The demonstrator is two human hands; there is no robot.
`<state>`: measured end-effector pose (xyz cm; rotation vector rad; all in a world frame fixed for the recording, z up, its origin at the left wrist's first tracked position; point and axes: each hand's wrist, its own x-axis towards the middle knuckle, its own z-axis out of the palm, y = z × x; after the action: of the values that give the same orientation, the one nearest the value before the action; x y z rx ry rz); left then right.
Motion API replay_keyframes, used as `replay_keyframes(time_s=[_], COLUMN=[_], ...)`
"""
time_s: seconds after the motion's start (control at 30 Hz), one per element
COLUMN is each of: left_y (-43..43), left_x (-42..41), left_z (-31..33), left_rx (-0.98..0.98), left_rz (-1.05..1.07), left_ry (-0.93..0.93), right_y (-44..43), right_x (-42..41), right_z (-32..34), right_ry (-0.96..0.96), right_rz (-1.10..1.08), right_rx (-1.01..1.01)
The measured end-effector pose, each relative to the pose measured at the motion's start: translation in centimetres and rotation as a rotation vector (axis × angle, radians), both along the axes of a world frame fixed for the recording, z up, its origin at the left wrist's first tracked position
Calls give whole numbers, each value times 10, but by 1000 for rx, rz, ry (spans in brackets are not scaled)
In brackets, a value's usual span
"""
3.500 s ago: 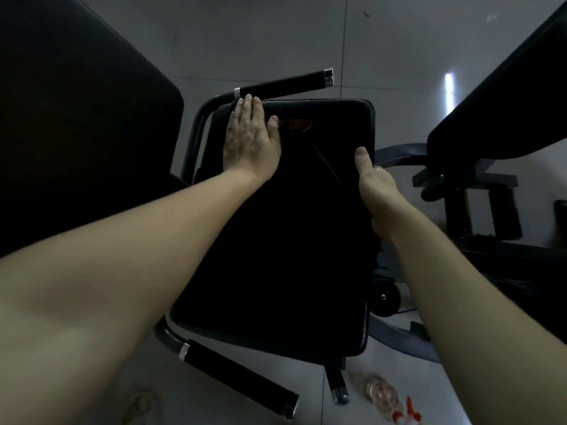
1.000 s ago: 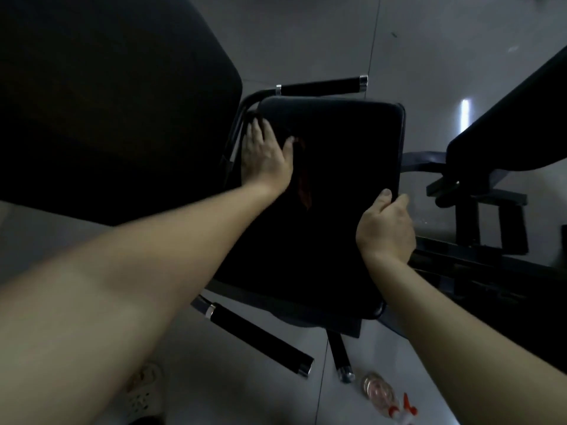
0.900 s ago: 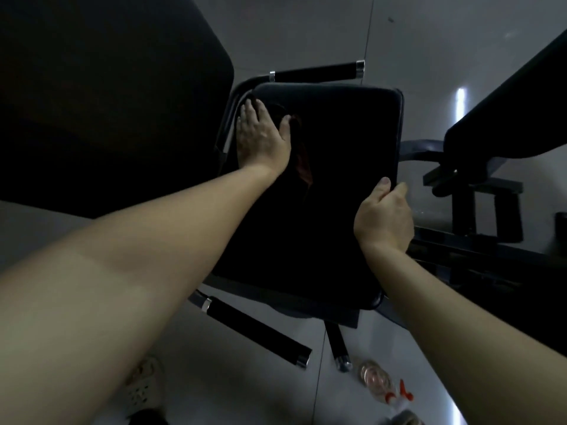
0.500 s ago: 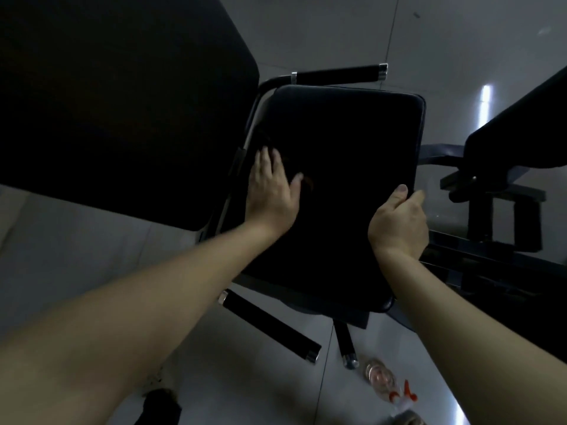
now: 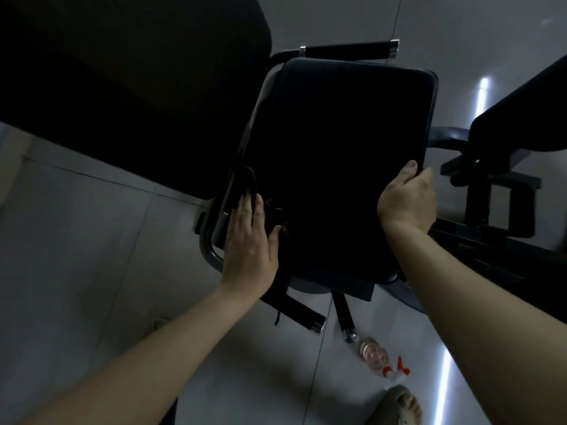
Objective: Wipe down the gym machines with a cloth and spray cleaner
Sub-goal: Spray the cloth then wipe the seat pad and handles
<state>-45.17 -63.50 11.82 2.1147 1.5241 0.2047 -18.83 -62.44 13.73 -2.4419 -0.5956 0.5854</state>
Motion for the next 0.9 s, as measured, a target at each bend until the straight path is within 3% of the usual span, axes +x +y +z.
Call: replay_keyframes(time_s=[0.13,0.27,0.47,0.57,0.77,0.9], left_y=[26,123,217,180,-6,-7], left_x=[33,123,213,176,52,54], left_z=[-2,-5,4,-2,0,0], left_rx=[4,38,63,116,98,66], left_rz=[-7,-93,-79,-163,-323,-365], left_ry=[-8,-52,45,-30,-45,-23], right_y=[0,0,3,3,-1,-4], right_x=[2,5,6,4,1,4], right_z=[-3,-9,-15,-12,-1,0], right_ry=[6,-20,-74,-61,21,81], right_rz=[-10,-3,-9,-7,8,4], right_rx=[-9,-6,-21,-3,2,30])
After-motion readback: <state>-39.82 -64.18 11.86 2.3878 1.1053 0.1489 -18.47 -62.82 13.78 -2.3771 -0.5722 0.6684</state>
